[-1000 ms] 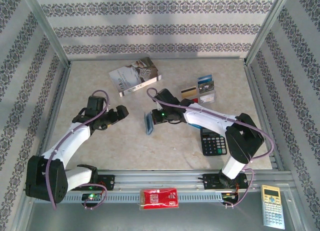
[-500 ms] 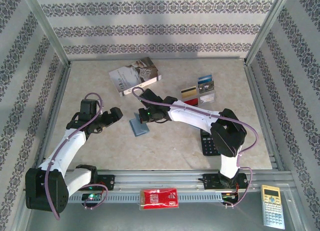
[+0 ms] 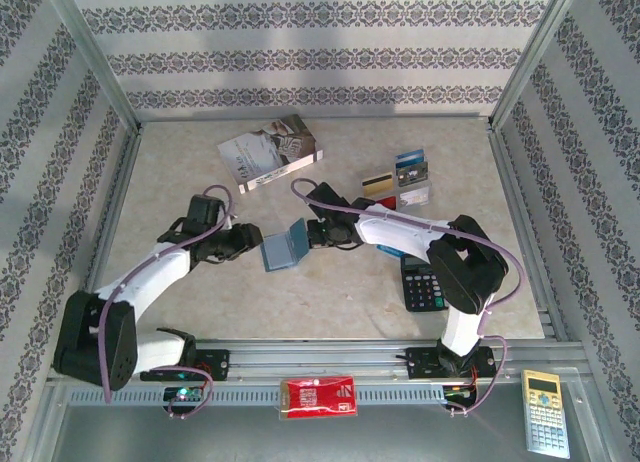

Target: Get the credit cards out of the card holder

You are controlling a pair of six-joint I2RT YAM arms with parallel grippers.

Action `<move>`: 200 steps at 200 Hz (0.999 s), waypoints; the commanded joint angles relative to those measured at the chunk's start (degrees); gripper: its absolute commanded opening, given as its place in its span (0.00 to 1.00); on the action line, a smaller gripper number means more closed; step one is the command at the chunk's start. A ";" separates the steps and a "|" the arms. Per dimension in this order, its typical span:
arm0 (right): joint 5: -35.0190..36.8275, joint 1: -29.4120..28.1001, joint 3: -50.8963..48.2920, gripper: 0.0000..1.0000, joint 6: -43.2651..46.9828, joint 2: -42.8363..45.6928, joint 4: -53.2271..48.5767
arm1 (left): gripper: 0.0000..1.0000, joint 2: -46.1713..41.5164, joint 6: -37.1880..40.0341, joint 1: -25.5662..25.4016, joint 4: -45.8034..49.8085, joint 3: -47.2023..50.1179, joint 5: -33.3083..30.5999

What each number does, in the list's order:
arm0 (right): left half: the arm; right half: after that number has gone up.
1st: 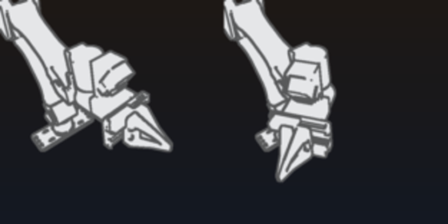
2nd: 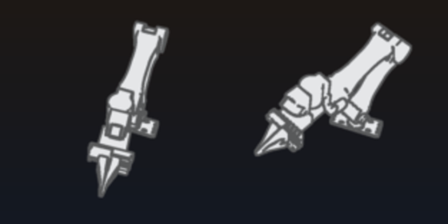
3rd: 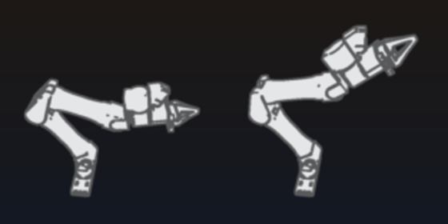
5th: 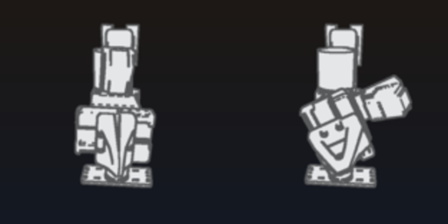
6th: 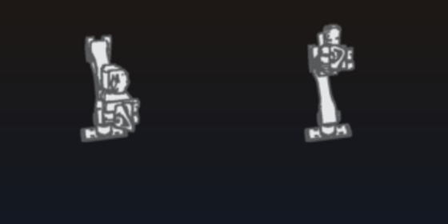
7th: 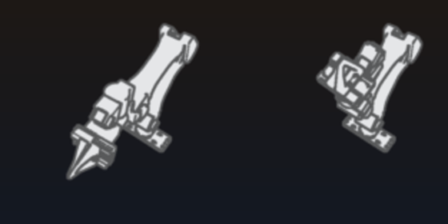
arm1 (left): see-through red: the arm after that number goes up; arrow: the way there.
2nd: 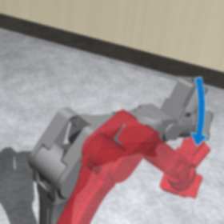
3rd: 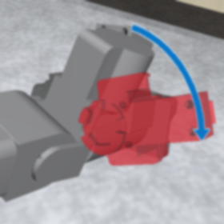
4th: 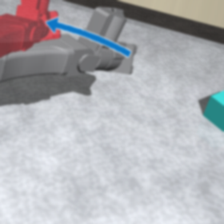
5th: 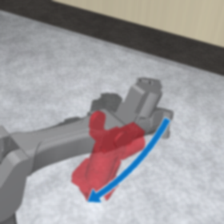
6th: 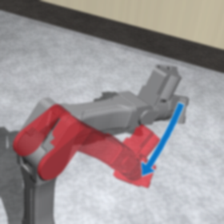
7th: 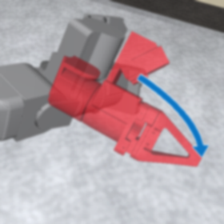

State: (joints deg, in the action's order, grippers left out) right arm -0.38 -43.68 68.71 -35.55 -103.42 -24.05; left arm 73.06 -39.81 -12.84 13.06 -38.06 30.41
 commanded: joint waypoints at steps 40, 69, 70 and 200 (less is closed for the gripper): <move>0.58 3.01 -5.66 0.04 1.21 -0.09 8.18 | 0.24 14.92 -6.77 -9.27 -13.55 -7.76 -1.89; -2.21 4.17 -7.60 0.07 0.66 -0.05 12.09 | 0.12 22.58 -4.56 -10.76 -10.32 -13.54 -2.02; -2.32 4.24 -7.61 0.07 0.62 -0.09 12.18 | 0.12 22.79 -4.48 -10.78 -10.24 -13.75 -2.02; -7.09 4.99 -12.83 0.23 -4.44 10.45 16.54 | 0.00 36.24 1.31 -12.12 -6.27 -19.08 -2.68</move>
State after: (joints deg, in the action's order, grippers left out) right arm -3.18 -38.72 56.66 -37.82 -92.05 -9.52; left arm 107.07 -41.82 -24.03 3.57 -57.19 29.98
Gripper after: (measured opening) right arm 0.245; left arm 0.043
